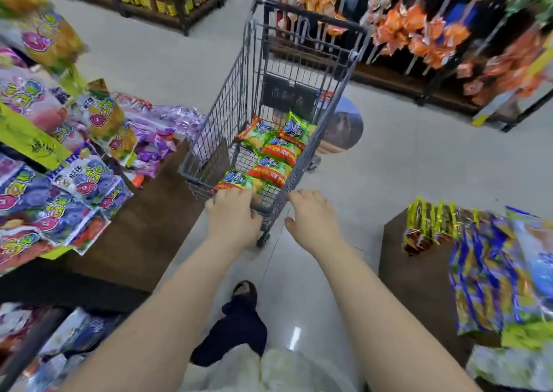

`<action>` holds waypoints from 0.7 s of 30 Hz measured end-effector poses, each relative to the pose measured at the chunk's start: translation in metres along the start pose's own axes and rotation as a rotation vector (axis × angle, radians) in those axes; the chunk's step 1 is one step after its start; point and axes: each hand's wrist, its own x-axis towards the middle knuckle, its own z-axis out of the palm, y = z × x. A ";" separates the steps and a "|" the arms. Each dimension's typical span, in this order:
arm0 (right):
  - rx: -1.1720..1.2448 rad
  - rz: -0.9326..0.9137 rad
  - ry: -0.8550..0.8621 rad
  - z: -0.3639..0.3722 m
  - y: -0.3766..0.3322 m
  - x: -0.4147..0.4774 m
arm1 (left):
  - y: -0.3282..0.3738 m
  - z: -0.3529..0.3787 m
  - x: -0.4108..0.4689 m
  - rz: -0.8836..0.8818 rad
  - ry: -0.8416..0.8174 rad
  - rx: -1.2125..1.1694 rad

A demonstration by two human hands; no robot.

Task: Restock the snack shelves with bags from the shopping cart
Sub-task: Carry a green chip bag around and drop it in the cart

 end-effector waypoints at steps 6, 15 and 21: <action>-0.039 -0.087 -0.049 -0.001 -0.007 0.133 | -0.022 -0.002 0.117 -0.038 0.018 0.049; -0.008 -0.137 -0.204 0.002 -0.013 0.309 | -0.046 -0.008 0.285 -0.150 -0.103 -0.077; 0.026 -0.206 -0.460 0.042 -0.009 0.380 | -0.074 0.041 0.324 -0.351 -0.287 -0.129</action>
